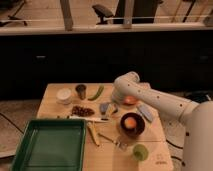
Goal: Wipe tray with sponge
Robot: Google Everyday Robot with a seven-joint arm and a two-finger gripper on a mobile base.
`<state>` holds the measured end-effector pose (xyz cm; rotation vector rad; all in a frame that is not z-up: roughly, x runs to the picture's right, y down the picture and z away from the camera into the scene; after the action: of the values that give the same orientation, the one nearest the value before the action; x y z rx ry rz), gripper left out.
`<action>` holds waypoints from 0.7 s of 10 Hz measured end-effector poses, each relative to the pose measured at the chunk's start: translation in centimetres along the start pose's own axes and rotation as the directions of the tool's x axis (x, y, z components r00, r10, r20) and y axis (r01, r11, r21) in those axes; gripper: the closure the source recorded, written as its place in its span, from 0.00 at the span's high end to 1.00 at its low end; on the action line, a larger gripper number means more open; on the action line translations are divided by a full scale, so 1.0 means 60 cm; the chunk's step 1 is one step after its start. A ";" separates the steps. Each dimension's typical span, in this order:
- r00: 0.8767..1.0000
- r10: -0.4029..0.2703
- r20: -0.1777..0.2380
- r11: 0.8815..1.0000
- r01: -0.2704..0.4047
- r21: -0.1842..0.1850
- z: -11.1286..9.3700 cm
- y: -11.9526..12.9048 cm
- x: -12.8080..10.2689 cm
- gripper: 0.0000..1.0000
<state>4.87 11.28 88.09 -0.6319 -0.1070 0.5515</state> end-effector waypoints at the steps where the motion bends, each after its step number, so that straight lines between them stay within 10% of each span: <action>1: 1.000 -0.002 0.000 1.000 0.002 0.000 0.001 0.001 -0.003 0.80; 7: 1.000 -0.003 -0.029 1.000 0.002 -0.017 0.022 0.009 -0.002 0.80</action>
<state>4.18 12.30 88.87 -0.6561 -0.0852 0.5392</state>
